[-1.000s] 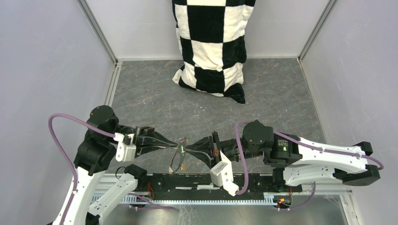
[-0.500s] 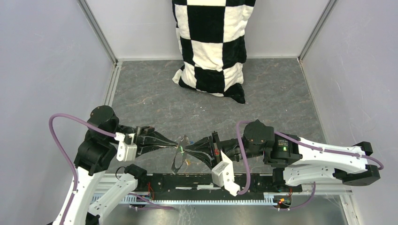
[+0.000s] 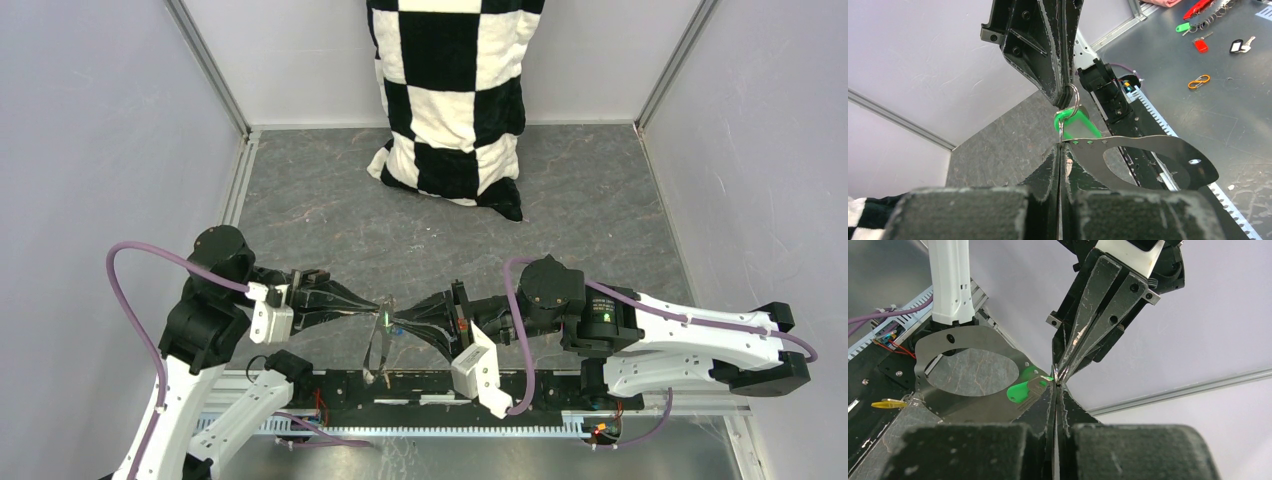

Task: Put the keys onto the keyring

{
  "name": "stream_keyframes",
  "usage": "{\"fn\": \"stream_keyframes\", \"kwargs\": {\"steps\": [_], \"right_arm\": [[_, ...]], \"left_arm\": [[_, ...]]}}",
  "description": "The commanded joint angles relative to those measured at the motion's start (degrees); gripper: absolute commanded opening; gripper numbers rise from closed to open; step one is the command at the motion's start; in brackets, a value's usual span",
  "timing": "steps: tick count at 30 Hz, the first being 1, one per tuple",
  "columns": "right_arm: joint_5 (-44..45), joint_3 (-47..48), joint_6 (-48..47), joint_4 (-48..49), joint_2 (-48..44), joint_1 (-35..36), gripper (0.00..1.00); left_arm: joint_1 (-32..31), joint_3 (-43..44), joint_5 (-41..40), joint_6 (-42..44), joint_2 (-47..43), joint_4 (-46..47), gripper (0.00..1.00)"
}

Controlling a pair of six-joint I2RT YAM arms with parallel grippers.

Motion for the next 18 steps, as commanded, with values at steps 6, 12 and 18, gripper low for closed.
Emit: {"fn": "stream_keyframes", "kwargs": {"steps": [6,12,18], "right_arm": [[-1.00,1.73,0.61,3.21,-0.18,0.06,0.00],[0.10,2.18,0.61,3.34,0.63,0.05,0.00],[1.22,2.44,0.94,4.32,1.80,0.06,0.00]], "left_arm": [[-0.23,-0.42,0.32,1.78,-0.47,2.20,0.02],[-0.24,-0.52,0.61,2.05,-0.46,2.20,0.02],[-0.24,-0.78,0.80,2.09,-0.63,2.13,0.02]]}}
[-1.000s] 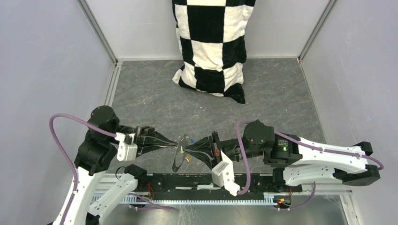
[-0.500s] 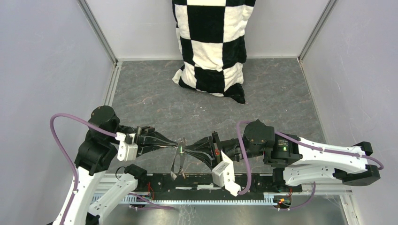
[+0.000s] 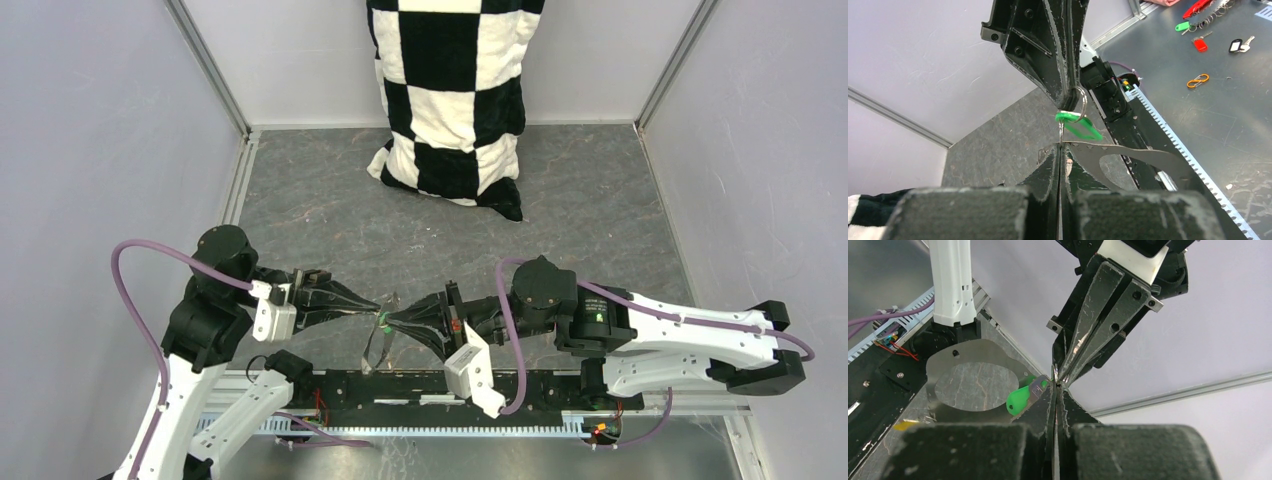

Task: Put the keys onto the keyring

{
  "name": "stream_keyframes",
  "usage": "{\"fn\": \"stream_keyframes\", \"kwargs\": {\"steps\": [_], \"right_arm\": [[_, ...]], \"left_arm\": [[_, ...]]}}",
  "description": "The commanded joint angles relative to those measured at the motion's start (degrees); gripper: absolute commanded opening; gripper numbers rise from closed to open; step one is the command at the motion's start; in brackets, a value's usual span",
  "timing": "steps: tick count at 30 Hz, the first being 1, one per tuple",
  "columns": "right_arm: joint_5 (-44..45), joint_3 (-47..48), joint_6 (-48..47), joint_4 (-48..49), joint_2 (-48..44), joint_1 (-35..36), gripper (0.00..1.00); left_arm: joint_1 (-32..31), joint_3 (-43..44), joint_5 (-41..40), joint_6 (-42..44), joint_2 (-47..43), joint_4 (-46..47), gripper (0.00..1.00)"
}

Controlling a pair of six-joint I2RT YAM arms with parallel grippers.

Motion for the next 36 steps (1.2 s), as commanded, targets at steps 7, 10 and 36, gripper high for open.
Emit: {"fn": "stream_keyframes", "kwargs": {"steps": [7,10,36], "right_arm": [[2.36,1.69,1.09,5.90,0.95,0.06,0.00],[2.78,1.41,1.53,6.48,0.61,0.05,0.00],[8.11,-0.26,1.82,-0.15,-5.78,-0.63,0.00]], "left_arm": [[-0.18,-0.32,0.95,2.00,-1.15,2.13,0.02],[-0.21,-0.43,1.02,2.00,-1.21,2.20,0.02],[-0.18,0.23,1.73,0.27,-1.37,2.11,0.02]]}}
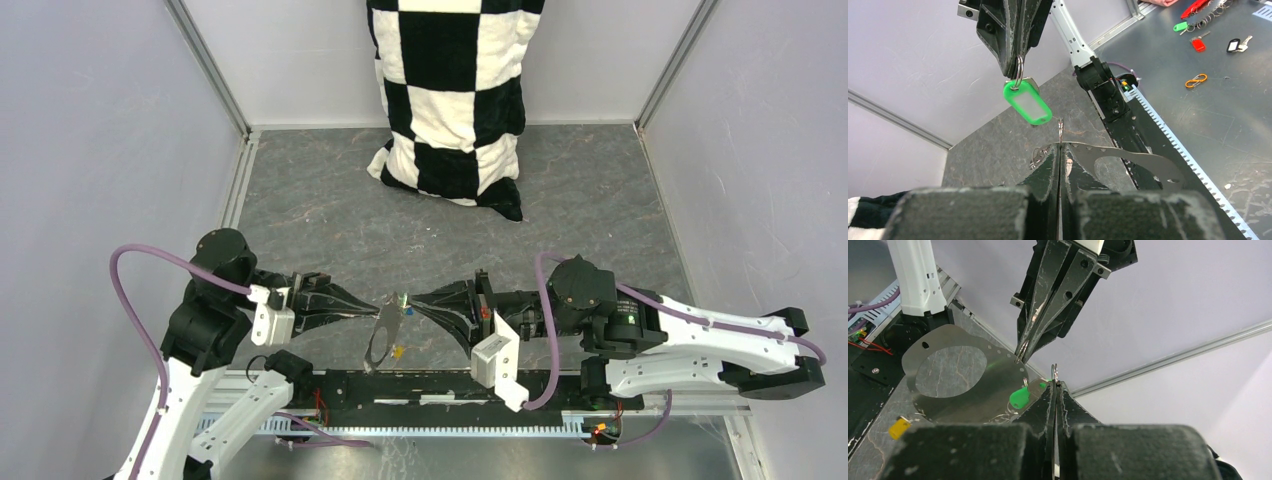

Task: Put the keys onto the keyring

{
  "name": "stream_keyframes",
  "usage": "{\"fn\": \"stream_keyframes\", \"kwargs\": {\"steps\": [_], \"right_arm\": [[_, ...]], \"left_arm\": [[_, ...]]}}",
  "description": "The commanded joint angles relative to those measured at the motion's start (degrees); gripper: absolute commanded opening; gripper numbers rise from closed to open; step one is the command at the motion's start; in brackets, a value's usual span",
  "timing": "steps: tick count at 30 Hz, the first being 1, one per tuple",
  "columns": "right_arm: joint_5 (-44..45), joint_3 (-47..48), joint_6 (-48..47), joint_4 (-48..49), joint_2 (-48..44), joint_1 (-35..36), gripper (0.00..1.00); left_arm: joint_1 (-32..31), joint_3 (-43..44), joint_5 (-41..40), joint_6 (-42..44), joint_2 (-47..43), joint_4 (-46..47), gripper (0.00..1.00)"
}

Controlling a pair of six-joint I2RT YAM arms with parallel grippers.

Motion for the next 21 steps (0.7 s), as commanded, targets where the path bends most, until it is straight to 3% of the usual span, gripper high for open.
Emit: {"fn": "stream_keyframes", "kwargs": {"steps": [1,21], "right_arm": [[0.76,0.91,0.26,-0.07,0.12,-0.77,0.00],[-13.31,7.07,-4.75,-11.46,4.22,-5.37,0.00]], "left_arm": [[-0.23,0.87,1.51,0.20,-0.48,2.12,0.02],[-0.25,1.08,2.91,-0.87,-0.83,1.96,0.02]]}}
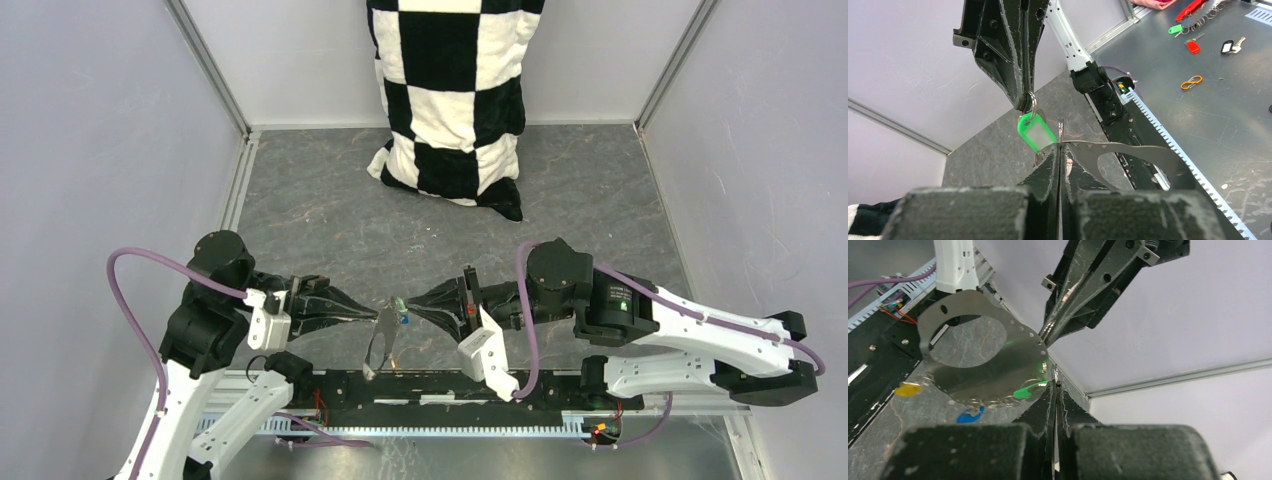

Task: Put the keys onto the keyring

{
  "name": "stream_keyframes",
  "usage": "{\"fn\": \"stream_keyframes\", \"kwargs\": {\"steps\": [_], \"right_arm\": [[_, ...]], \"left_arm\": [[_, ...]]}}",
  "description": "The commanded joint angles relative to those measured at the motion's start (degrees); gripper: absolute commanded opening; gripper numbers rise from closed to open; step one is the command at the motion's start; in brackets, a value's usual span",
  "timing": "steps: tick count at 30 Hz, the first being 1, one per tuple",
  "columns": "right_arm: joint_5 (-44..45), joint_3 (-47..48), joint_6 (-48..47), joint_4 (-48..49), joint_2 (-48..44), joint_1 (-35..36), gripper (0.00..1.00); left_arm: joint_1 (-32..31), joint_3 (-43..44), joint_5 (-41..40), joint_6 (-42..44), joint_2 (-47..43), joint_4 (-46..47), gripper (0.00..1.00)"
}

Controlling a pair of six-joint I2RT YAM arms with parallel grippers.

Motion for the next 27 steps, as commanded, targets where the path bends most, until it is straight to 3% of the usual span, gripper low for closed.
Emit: {"fn": "stream_keyframes", "kwargs": {"steps": [1,19,27], "right_arm": [[-4.47,2.17,-1.08,-1.31,0.64,-0.25,0.00],[-6.49,1.75,0.83,3.47,2.48,-0.26,0.00],[-5.03,-1.53,2.95,7.56,-0.33,-0.26,0.00]], "left_arm": [[-0.19,1.04,1.93,-0.94,-0.24,2.01,0.02],[-0.18,0.92,2.03,0.15,-0.27,2.12,0.02],[-0.18,0.73,-0.65,14.47,-2.29,2.29,0.02]]}}
